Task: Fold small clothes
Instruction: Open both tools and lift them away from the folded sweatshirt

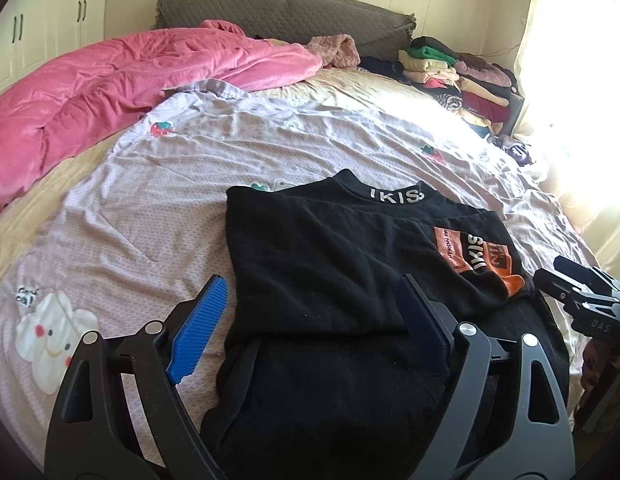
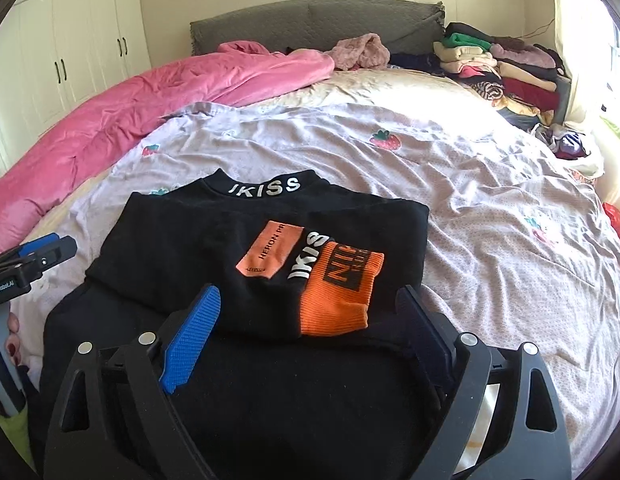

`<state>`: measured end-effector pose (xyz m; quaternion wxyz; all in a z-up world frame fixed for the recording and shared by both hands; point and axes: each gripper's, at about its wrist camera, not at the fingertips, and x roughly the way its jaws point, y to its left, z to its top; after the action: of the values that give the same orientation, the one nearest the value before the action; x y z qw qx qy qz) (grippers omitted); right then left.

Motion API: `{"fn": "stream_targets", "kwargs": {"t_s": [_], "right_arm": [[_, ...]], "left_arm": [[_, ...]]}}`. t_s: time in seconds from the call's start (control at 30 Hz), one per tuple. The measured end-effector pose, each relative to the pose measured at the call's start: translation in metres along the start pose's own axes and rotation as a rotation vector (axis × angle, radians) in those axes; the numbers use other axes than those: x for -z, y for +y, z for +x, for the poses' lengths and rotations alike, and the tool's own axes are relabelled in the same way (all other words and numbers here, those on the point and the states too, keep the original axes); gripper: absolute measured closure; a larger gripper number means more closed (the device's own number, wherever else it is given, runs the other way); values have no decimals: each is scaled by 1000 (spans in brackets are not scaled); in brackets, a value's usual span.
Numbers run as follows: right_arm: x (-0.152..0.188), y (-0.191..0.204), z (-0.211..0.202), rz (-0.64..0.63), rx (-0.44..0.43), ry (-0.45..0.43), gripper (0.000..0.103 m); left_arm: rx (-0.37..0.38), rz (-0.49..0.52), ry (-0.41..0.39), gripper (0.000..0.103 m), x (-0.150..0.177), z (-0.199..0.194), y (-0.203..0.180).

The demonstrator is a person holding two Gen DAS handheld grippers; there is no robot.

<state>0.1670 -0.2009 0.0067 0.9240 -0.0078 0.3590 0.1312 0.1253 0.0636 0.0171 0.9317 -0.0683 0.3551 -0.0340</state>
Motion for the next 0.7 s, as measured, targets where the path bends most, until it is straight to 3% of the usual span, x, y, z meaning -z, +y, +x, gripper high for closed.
{"fn": "stream_targets", "kwargs": {"t_s": [0.7], "right_arm": [[24, -25, -58, 24, 51, -50, 14]], "left_arm": [[-82, 30, 0, 22, 22, -45, 16]]}}
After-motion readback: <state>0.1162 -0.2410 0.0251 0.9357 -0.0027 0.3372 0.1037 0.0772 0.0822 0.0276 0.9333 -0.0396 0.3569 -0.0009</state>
